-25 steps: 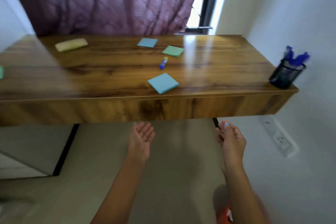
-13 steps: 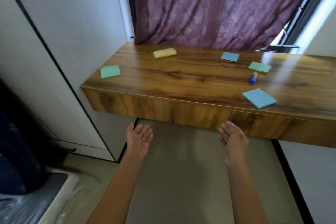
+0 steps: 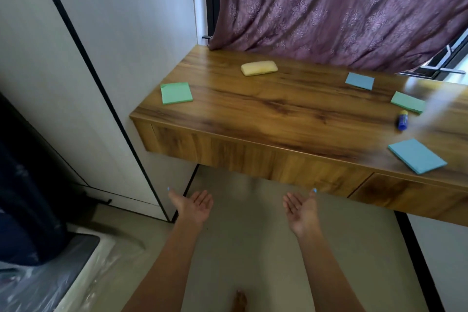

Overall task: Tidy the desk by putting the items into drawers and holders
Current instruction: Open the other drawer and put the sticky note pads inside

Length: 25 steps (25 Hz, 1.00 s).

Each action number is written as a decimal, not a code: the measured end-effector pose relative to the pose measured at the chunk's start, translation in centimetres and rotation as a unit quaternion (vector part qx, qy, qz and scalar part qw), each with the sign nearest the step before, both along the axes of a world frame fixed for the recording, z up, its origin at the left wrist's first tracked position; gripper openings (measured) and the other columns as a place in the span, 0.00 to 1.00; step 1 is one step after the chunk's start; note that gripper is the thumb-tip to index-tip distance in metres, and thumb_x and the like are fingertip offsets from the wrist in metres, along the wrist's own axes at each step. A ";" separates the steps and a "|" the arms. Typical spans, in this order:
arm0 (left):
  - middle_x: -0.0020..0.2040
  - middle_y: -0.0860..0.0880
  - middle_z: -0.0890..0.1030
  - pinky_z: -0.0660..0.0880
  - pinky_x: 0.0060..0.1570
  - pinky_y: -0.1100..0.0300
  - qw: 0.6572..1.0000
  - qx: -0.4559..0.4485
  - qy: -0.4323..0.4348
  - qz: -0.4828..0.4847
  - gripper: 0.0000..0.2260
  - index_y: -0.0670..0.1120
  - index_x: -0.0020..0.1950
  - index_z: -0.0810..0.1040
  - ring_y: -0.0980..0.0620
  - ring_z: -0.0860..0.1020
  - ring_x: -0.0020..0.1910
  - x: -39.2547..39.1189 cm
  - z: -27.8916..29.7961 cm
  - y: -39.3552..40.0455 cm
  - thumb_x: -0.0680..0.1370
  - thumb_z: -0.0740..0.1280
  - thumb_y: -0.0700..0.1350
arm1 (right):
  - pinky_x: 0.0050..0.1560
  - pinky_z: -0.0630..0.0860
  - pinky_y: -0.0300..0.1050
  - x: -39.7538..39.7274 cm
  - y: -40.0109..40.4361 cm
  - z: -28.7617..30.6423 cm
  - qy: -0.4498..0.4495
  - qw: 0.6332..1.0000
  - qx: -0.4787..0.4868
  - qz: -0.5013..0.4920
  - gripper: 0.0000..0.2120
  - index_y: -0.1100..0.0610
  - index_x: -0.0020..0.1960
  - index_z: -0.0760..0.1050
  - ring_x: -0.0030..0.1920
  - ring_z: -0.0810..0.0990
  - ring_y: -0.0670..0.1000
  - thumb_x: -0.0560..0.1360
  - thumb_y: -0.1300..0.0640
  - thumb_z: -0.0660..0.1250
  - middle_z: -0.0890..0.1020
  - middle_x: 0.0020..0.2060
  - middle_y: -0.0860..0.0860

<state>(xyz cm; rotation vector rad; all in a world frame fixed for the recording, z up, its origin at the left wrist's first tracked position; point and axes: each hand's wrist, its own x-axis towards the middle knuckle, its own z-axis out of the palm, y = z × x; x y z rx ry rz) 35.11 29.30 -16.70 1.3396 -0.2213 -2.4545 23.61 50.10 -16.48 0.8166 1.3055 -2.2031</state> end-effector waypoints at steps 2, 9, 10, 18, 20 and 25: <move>0.74 0.38 0.62 0.57 0.73 0.51 1.000 0.009 -0.011 0.010 0.44 0.37 0.75 0.57 0.41 0.61 0.73 -1.9 -0.7 -1.0 0.72 0.51 0.71 | 0.65 0.68 0.47 -1.4 -0.8 -1.1 -0.044 0.998 -0.027 -0.036 0.34 0.66 0.70 0.64 0.62 0.75 0.57 0.79 0.38 0.48 0.74 0.64 0.61; 0.75 0.39 0.61 0.58 0.71 0.51 0.998 0.013 -0.060 0.003 0.47 0.40 0.76 0.54 0.42 0.62 0.73 -8.7 -2.9 -3.9 0.70 0.51 0.74 | 0.68 0.67 0.49 -5.8 -3.0 -4.0 -0.143 0.980 -0.083 -0.113 0.43 0.64 0.73 0.59 0.67 0.70 0.57 0.74 0.30 0.49 0.69 0.69 0.59; 0.74 0.40 0.62 0.59 0.70 0.51 0.998 0.017 -0.068 0.003 0.48 0.41 0.76 0.54 0.42 0.62 0.73 -9.5 -3.6 -4.6 0.69 0.51 0.75 | 0.69 0.66 0.49 -6.4 -3.2 -4.3 -0.152 0.978 -0.078 -0.120 0.44 0.64 0.73 0.59 0.69 0.69 0.57 0.73 0.29 0.49 0.68 0.70 0.59; 0.75 0.40 0.60 0.61 0.69 0.50 0.999 0.021 -0.036 0.005 0.51 0.41 0.77 0.53 0.42 0.64 0.71 -12.6 -7.1 -9.3 0.66 0.49 0.77 | 0.72 0.63 0.52 -9.5 -3.5 -5.5 -0.153 0.959 -0.139 -0.194 0.49 0.63 0.73 0.59 0.71 0.66 0.56 0.69 0.24 0.51 0.66 0.71 0.58; 0.76 0.42 0.60 0.60 0.70 0.47 0.999 0.034 -0.013 0.015 0.51 0.44 0.77 0.54 0.42 0.62 0.73 -13.0 -7.7 -10.3 0.65 0.52 0.77 | 0.71 0.64 0.54 -9.8 -3.5 -5.9 -0.148 0.950 -0.169 -0.218 0.50 0.63 0.73 0.58 0.71 0.67 0.57 0.68 0.25 0.53 0.65 0.72 0.58; 0.74 0.43 0.64 0.64 0.68 0.45 0.999 0.035 -0.014 0.012 0.50 0.43 0.76 0.57 0.41 0.65 0.71 -12.7 -9.2 -11.8 0.65 0.53 0.77 | 0.71 0.65 0.56 -9.3 -3.5 -7.0 -0.122 0.946 -0.195 -0.230 0.52 0.64 0.74 0.56 0.71 0.67 0.58 0.67 0.25 0.55 0.65 0.72 0.59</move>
